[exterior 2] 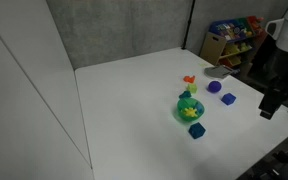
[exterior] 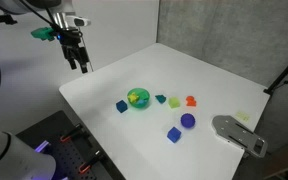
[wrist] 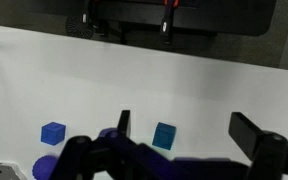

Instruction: Remove the yellow object from the green bowl and put it on the table

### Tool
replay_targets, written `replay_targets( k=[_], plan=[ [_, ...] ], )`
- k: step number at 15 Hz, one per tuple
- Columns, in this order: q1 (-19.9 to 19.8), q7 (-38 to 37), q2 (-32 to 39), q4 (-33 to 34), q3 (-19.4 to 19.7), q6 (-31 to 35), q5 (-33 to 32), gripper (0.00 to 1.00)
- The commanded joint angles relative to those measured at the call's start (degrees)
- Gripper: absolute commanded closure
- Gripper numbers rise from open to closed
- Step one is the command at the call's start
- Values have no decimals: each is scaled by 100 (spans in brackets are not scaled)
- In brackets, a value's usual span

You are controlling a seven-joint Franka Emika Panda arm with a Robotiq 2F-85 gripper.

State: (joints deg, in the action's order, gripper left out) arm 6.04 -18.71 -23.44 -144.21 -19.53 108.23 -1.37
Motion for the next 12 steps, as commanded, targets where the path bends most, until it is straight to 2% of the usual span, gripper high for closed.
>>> replay_targets(
  k=[1, 7, 12],
  plan=[
    [156, -53, 23, 12, 146, -17, -58, 0],
    [171, -46, 203, 163, 192, 142, -29, 0],
    [85, -64, 741, 431, 290, 807, -98, 0]
  ],
)
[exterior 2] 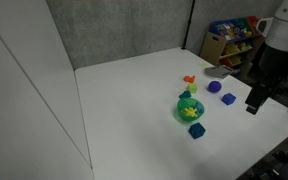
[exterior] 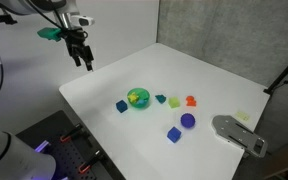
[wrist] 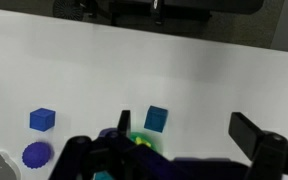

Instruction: Remove the yellow object from the green bowl and put it on the table

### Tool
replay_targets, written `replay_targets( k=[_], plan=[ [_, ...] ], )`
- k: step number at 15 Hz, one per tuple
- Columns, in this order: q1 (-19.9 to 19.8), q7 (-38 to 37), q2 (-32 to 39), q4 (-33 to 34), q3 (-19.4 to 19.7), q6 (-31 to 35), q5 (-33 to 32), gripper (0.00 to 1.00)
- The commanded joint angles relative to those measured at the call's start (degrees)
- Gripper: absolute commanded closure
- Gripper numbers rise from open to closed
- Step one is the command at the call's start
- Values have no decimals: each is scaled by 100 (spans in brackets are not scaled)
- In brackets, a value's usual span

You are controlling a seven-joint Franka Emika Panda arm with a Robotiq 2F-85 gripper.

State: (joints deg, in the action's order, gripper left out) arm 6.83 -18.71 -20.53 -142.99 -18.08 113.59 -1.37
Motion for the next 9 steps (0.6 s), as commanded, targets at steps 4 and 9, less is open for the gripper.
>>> replay_targets(
  k=[4, 9],
  plan=[
    [-65, -68, 1164, 633, 331, 907, -160, 0],
    [-100, -157, 2168, 1135, 630, 1748, -377, 0]
  ],
)
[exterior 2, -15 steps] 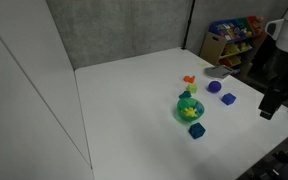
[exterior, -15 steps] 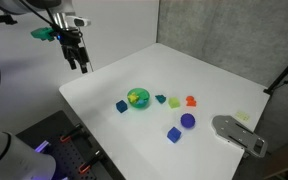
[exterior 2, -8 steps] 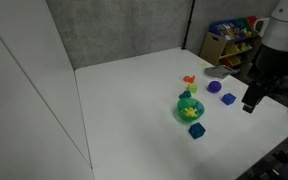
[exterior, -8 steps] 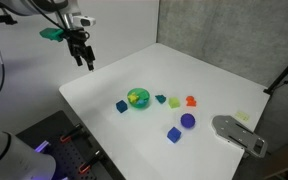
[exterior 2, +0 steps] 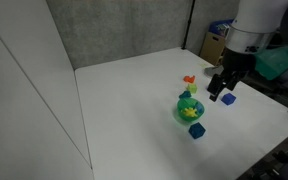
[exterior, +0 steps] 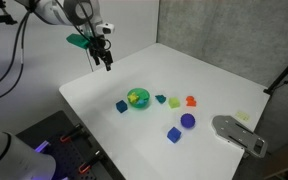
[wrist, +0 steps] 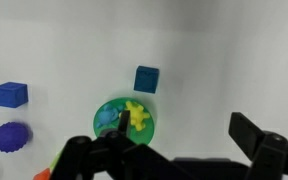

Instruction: Remove the yellow object from the green bowl and put it on the table

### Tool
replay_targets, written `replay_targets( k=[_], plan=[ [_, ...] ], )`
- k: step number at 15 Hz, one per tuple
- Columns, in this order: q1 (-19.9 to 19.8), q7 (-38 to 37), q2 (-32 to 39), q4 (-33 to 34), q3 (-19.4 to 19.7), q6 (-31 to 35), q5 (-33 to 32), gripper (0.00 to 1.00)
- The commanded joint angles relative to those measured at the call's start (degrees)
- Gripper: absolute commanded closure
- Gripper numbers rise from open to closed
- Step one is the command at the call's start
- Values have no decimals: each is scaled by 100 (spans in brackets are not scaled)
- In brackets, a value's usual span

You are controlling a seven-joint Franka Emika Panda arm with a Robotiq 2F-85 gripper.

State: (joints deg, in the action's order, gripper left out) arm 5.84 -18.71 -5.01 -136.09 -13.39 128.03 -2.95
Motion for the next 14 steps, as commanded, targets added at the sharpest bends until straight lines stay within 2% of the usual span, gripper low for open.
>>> replay_targets(
  k=[1, 4, 8, 10, 14],
  plan=[
    [10, -172, 798, 530, 232, 487, -268, 0],
    [61, -434, 1391, 800, 488, 937, -634, 0],
    [253, -1165, 2185, 1096, 973, 1474, -1275, 0],
    [417, -1465, 2581, 1251, 1230, 1682, -1432, 0],
    [778, -1691, 3261, 1572, 1589, 1958, -1353, 0]
  ],
)
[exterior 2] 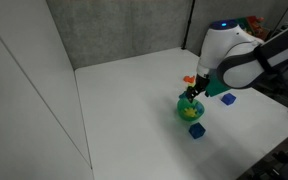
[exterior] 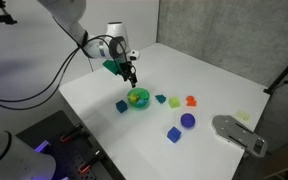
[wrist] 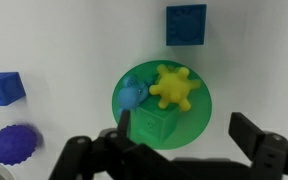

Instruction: Remove the yellow object from the green bowl and put it on the table

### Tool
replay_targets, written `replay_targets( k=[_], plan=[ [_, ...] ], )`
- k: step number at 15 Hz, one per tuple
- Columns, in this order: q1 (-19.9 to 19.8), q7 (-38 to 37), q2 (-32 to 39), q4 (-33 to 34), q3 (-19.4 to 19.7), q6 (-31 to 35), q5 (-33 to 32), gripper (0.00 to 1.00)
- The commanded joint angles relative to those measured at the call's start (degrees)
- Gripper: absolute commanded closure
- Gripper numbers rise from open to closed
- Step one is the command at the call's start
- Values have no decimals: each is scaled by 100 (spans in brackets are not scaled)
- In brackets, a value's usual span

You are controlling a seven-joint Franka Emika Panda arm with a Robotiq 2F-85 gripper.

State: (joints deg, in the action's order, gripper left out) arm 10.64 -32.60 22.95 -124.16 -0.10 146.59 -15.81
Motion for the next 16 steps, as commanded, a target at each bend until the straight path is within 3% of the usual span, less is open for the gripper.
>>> replay_targets(
  k=[1, 6, 13, 16],
  plan=[
    [420, -396, 604, 446, 377, 226, -121, 0],
    [809, -603, 1179, 801, 740, 447, -29, 0],
    [897, -612, 1607, 1111, 899, 419, 157, 0],
    [923, -608, 1662, 1146, 923, 386, 181, 34]
  ],
)
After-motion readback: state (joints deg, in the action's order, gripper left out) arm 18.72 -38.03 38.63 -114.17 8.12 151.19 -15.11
